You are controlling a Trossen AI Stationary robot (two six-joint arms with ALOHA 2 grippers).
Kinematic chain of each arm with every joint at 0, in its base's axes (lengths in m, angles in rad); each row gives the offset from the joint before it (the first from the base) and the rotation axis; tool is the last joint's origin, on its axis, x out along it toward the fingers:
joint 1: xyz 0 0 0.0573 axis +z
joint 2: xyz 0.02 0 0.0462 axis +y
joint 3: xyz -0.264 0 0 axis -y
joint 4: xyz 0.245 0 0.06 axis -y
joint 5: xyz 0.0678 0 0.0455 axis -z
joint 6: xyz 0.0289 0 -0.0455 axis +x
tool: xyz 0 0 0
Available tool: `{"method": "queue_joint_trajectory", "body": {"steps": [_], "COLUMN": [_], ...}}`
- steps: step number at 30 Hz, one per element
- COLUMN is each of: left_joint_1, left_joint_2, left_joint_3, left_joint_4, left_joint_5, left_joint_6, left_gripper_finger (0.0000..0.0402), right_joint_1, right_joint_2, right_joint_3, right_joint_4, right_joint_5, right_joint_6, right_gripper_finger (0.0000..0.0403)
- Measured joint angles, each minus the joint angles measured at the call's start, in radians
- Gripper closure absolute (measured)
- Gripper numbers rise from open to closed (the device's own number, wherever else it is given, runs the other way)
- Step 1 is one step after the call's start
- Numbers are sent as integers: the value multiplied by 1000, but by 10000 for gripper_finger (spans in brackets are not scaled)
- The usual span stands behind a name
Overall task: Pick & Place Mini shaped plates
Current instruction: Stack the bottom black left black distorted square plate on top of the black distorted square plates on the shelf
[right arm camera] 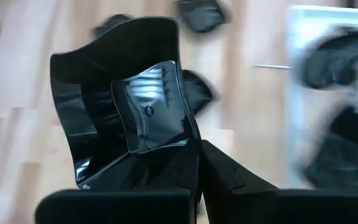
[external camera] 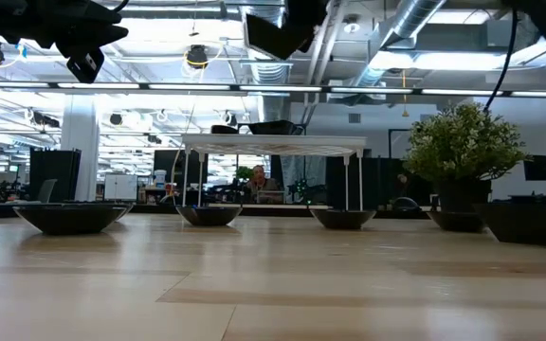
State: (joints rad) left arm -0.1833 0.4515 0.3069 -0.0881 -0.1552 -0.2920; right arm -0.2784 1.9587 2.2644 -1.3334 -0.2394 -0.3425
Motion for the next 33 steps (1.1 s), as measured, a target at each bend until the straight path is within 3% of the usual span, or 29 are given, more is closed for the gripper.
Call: {"method": "queue_joint_trajectory", "body": {"steps": [7, 15, 20, 33], "left_joint_1": [0, 0, 0, 0], "left_joint_2": [0, 0, 0, 0], "left_joint_3": [0, 0, 0, 0], "left_joint_4": [0, 4, 7, 20], "left_joint_5": [0, 0, 0, 0], "left_joint_6": [-3, -3, -3, -4], "left_gripper_finger": [315, 315, 315, 315], "right_joint_1": [-166, -302, -342, -379], "right_joint_2": [0, 4, 32, 110], "right_joint_3": [19, 19, 19, 18], "right_joint_4": [20, 162, 160, 158], "right_joint_5": [1, -64, -132, -133], "right_joint_6": [-108, -129, -152, -337], "right_gripper_finger": [402, 402, 402, 403]}}
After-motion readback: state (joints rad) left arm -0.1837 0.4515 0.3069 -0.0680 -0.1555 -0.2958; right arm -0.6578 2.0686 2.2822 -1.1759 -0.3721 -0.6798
